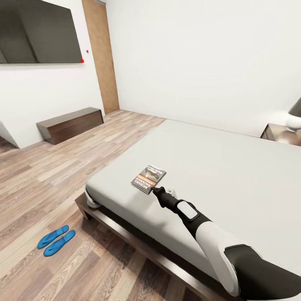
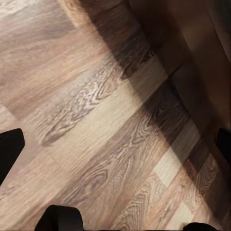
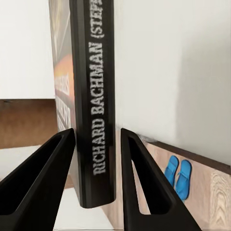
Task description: In the bedroom, move the book from the bed onto either nightstand, and place the two sandals side by side next to the bed.
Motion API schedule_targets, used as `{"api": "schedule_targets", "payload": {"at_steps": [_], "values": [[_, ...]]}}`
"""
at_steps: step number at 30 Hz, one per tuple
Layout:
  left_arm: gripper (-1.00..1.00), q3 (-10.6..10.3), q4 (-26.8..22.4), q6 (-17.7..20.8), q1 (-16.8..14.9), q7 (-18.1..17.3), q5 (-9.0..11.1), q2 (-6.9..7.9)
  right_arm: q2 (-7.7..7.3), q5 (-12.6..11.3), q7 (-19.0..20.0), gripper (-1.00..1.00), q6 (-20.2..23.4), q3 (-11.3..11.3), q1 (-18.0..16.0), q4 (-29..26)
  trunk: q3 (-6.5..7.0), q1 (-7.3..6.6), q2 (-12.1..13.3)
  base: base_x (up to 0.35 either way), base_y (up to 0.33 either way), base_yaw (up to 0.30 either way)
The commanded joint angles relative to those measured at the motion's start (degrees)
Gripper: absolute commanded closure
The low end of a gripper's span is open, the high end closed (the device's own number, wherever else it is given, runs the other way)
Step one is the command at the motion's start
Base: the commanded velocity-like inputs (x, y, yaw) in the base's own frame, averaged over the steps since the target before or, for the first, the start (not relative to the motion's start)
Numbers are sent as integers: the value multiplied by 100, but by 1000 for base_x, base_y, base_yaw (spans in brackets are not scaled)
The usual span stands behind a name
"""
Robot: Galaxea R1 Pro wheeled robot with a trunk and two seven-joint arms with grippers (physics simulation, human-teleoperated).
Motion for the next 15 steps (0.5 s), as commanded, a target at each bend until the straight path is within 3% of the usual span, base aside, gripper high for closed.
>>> {"api": "schedule_targets", "payload": {"at_steps": [1,2,6,11,15], "values": [[-100,-41,5,-170,49,-8,143,-28,0,-50,7,100,8,19,-5,1,-4,-1,-2,0,0,238],[-100,-41,4,-382,130,-10,328,-74,0,-50,7,100,7,20,-5,1,-4,-1,-2,0,0,238],[-100,-41,8,-788,286,-7,565,-203,0,-50,7,100,0,23,-4,1,-4,-1,-2,0,0,238],[-100,-39,9,-1275,470,8,656,-437,0,-50,8,100,-6,23,-4,1,-4,-1,-2,0,0,238],[-100,-35,10,-1553,534,50,683,-532,0,-50,8,100,-15,24,-4,1,-4,-1,-2,0,0,238]]}}
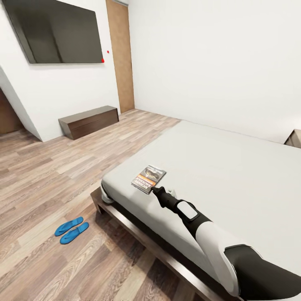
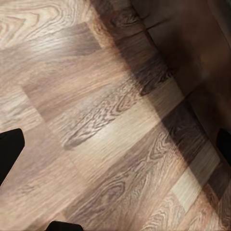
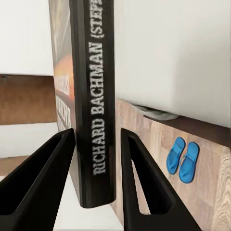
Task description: In the bedroom, move the book from the bed onto either nightstand, and place the two sandals side by side next to the bed.
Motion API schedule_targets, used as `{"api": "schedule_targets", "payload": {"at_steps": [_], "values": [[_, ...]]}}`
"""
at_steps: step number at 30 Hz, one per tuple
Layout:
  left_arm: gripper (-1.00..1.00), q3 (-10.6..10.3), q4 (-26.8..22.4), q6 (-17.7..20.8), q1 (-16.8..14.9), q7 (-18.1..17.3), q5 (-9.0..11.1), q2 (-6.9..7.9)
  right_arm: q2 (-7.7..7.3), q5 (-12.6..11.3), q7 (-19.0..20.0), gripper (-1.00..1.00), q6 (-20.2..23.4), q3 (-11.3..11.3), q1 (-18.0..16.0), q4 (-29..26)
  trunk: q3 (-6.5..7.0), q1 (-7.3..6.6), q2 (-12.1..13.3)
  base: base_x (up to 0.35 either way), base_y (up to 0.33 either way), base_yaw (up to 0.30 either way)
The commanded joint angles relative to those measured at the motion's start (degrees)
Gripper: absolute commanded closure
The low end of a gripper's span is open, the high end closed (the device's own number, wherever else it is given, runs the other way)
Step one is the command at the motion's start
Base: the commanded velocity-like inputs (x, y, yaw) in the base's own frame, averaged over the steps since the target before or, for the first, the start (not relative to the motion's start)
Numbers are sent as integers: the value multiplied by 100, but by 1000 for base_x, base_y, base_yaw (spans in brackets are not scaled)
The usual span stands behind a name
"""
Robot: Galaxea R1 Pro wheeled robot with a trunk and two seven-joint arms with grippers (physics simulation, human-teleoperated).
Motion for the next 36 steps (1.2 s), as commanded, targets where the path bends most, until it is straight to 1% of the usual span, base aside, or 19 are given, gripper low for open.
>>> {"api": "schedule_targets", "payload": {"at_steps": [1,5,6,9,10,12,16,21,31,36], "values": [[-100,-44,5,-73,6,10,47,-16,0,-49,7,100,8,17,-5,1,-4,-1,-2,0,0,238],[-100,-41,5,-202,41,157,69,-119,0,-49,11,100,4,17,-7,1,-4,-1,-2,0,0,238],[-100,-38,5,-229,54,238,113,-170,0,-49,13,100,4,17,-6,1,-4,-1,-2,0,0,238],[-100,-35,5,-266,70,373,268,-227,0,-49,13,100,3,17,-5,1,-4,-1,-2,0,0,238],[-100,-34,5,-304,75,443,404,-268,0,-49,11,100,3,17,-5,1,-4,-1,-2,0,0,239],[-100,-34,2,-352,79,488,524,-307,0,-46,9,100,3,18,-5,1,-4,-1,-2,0,0,239],[-100,-33,-2,-452,84,542,680,-361,0,-43,11,100,3,23,-5,1,-4,-1,-2,0,0,238],[-100,-33,-3,-492,85,562,737,-385,0,-41,10,100,3,25,-6,1,-4,-1,-2,0,0,238],[-100,-41,-11,-499,86,571,756,-404,0,-41,9,100,3,27,-7,1,-4,-1,-2,0,0,238],[-100,-41,-12,-486,86,576,757,-405,0,-41,8,100,3,91,-7,1,-4,-1,-2,0,0,238]]}}
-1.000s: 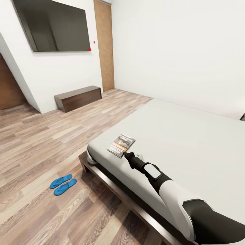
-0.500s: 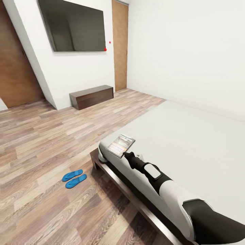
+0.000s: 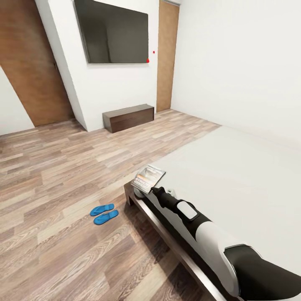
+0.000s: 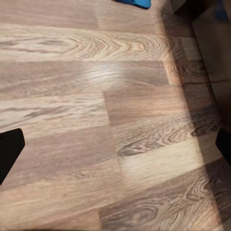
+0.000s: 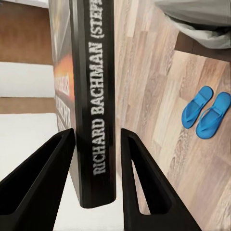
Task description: In the bedroom, move the book from the bed onto either nightstand, and place the two sandals side by side next to the bed.
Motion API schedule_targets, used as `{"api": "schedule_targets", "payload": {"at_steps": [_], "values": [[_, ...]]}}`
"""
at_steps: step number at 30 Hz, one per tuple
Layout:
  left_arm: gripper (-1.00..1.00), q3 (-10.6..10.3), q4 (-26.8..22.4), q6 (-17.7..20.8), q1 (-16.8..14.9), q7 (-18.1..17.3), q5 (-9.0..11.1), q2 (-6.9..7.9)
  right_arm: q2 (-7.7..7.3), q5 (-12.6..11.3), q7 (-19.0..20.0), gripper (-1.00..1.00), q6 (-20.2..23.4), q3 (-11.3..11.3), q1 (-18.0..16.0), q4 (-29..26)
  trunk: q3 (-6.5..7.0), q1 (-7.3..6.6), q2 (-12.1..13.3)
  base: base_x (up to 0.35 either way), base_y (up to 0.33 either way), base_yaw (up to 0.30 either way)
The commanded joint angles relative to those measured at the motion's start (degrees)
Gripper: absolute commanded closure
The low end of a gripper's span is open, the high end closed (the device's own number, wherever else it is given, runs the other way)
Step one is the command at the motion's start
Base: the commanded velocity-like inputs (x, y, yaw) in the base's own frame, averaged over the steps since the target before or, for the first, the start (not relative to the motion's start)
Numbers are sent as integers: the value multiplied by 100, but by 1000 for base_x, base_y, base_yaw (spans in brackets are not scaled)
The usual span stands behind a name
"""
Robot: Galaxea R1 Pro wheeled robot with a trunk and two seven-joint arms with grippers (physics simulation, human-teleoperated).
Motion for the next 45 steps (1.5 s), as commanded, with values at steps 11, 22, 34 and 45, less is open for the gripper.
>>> {"api": "schedule_targets", "payload": {"at_steps": [11,22,34,45], "values": [[-100,-53,5,2,-3,-10,26,-3,0,-45,9,100,11,41,-4,0,-4,-1,-2,0,0,238],[-100,-63,-3,0,-3,305,3,-168,0,-45,12,100,11,45,-6,0,-4,-1,-2,0,0,238],[-100,-73,-4,6,-3,502,-123,-207,0,-45,16,100,11,41,-5,0,-4,-1,-2,0,0,238],[-100,-66,-6,0,-3,722,-445,-265,0,-45,16,100,11,41,-2,0,-4,-1,-2,0,0,238]]}}
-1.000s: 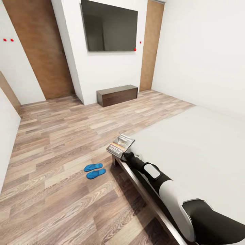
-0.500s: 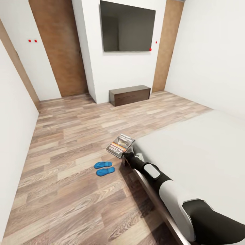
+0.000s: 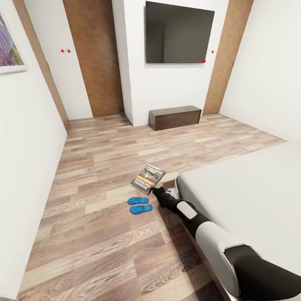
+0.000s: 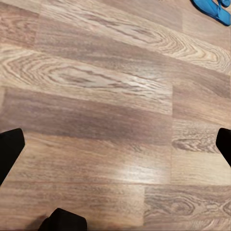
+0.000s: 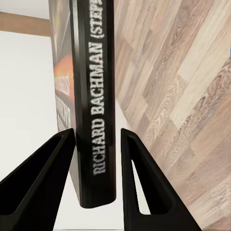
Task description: In the bedroom, move the book from the bed onto either nightstand, and place the two sandals side by side next to the bed.
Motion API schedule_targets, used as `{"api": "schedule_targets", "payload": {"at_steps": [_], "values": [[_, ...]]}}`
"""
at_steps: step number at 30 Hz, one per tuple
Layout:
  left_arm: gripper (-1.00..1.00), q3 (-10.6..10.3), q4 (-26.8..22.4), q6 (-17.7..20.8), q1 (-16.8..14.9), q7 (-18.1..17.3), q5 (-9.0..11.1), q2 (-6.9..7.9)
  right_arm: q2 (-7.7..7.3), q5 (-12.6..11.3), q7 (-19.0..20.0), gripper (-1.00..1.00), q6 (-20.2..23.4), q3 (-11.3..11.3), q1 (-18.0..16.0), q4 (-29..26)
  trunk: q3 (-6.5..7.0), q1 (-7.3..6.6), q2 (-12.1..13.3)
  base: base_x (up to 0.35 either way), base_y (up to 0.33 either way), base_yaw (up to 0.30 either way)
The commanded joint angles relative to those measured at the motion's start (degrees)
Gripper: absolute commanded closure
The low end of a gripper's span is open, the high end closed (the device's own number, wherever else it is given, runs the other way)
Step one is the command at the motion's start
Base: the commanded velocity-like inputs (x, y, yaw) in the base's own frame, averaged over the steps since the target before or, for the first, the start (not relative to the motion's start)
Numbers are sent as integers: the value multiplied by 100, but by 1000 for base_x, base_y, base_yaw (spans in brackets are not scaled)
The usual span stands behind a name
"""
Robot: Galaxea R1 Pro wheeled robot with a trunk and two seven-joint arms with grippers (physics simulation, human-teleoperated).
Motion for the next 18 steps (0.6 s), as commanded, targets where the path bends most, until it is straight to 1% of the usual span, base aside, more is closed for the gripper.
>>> {"api": "schedule_targets", "payload": {"at_steps": [1,6,18], "values": [[-100,-47,5,-26,-3,8,40,-4,0,-46,9,100,11,13,-5,1,-4,-1,-2,0,0,238],[-100,-47,4,-26,-3,79,23,-19,0,-46,10,100,15,13,-4,1,-4,-1,-2,0,0,238],[-100,-45,0,-25,-3,112,22,-24,0,-46,10,100,19,17,-6,1,-4,-1,-2,0,0,238]]}}
